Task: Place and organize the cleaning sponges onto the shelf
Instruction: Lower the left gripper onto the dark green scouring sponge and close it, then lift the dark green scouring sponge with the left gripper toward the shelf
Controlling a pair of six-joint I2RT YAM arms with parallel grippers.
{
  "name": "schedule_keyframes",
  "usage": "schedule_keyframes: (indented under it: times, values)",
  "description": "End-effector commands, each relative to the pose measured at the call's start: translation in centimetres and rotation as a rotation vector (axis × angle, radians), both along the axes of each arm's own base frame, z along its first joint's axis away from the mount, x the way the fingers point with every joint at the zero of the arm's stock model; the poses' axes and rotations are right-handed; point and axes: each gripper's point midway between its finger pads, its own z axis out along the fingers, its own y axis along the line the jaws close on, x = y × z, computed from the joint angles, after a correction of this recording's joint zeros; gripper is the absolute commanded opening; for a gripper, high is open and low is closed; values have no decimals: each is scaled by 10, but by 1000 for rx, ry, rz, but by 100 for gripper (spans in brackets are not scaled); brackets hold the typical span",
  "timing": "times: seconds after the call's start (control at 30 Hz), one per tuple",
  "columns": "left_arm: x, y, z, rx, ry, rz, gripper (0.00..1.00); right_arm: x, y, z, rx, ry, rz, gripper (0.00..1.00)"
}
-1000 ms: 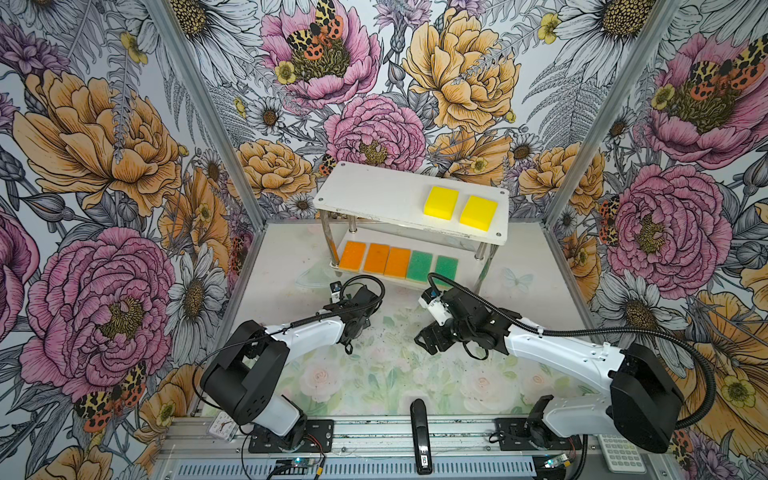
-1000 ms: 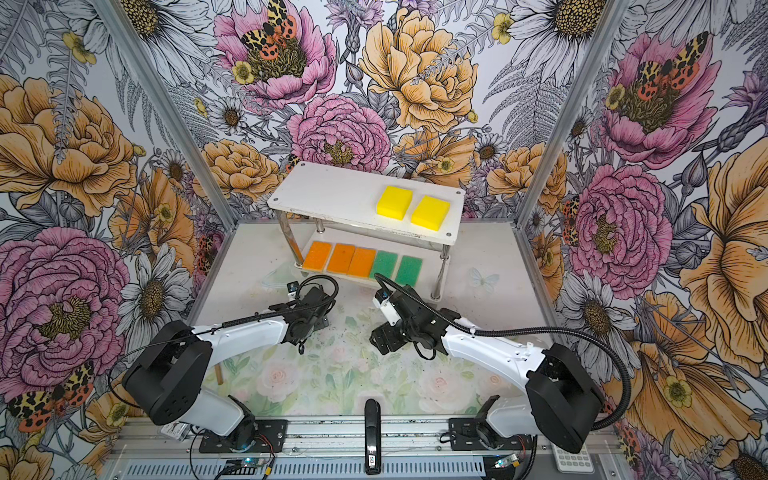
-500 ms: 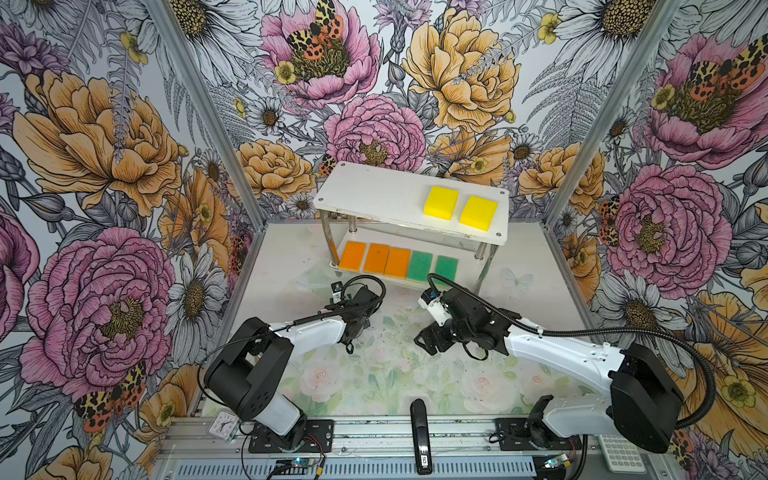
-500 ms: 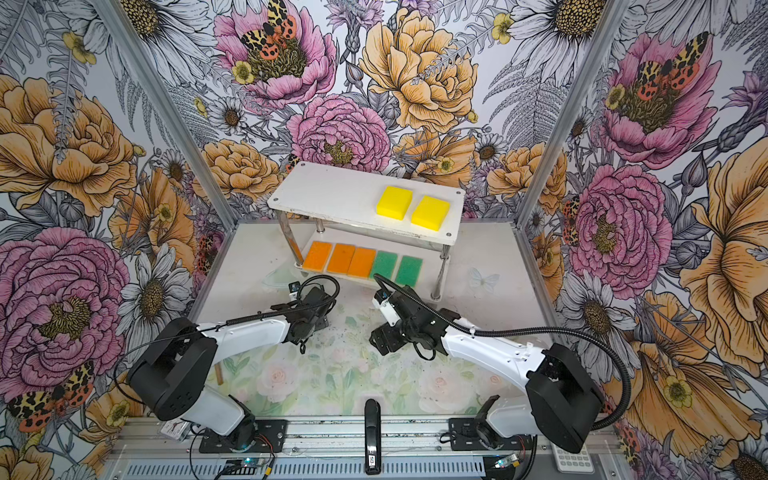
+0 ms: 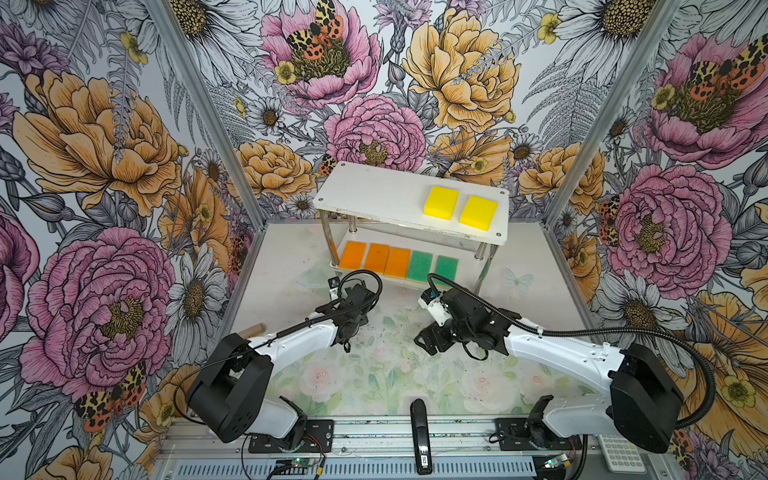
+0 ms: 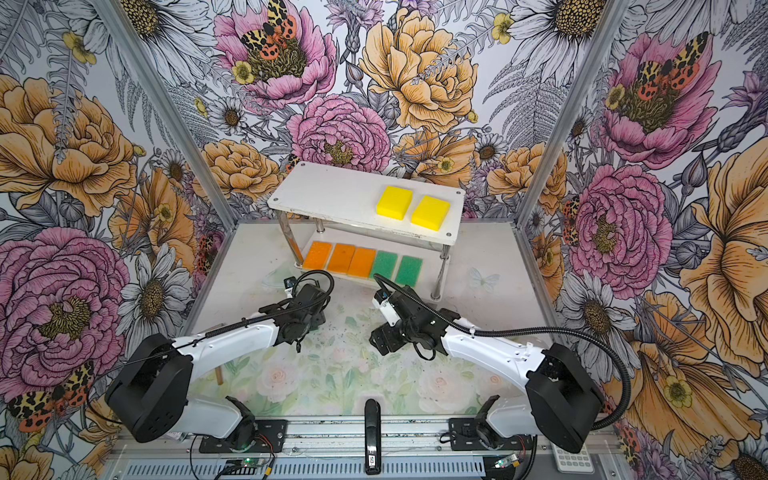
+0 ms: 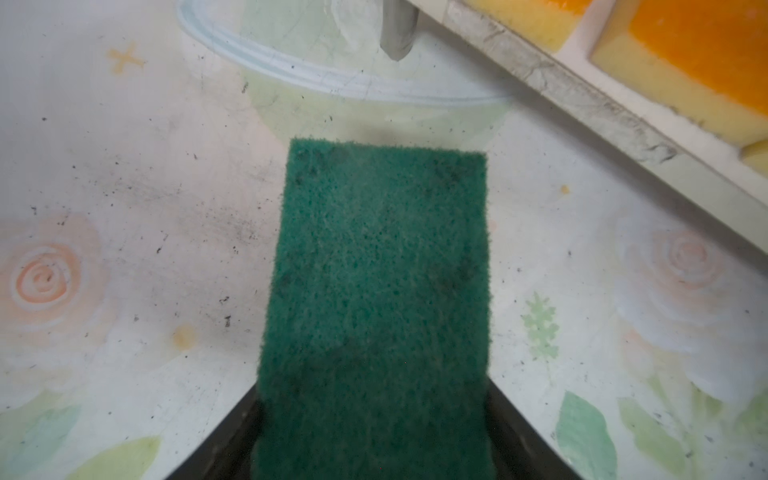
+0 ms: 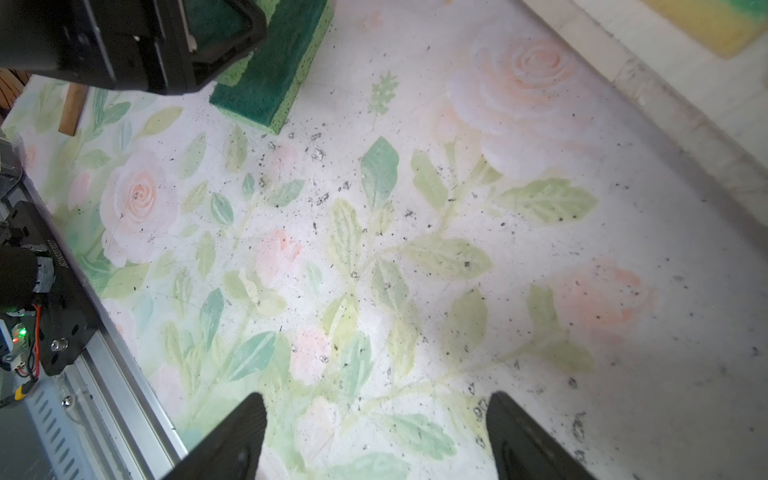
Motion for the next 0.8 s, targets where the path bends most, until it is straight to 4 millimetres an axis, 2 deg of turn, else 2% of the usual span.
schedule_keyframes:
  times: [0.0,0.13,0.23,0.4,0.57,0.77]
  values:
    - [-2,-2,11,-1,-1,-27,69,10,12,13,34,-34,0,85]
    - [-7,-6,22,-39,10,-41,68,10,13,14,34,-37,1,85]
    - [-8,-10,40,-47,20,-67,67,11,12,14,33,-42,1,85]
    - [-7,-18,78,-59,-23,-124,66,10,13,12,29,-34,1,85]
    - [-10,-35,125,-104,-113,-223,66,10,13,10,26,-29,2,85]
    - [-19,-40,175,-127,-195,-289,65,9,13,10,26,-29,2,85]
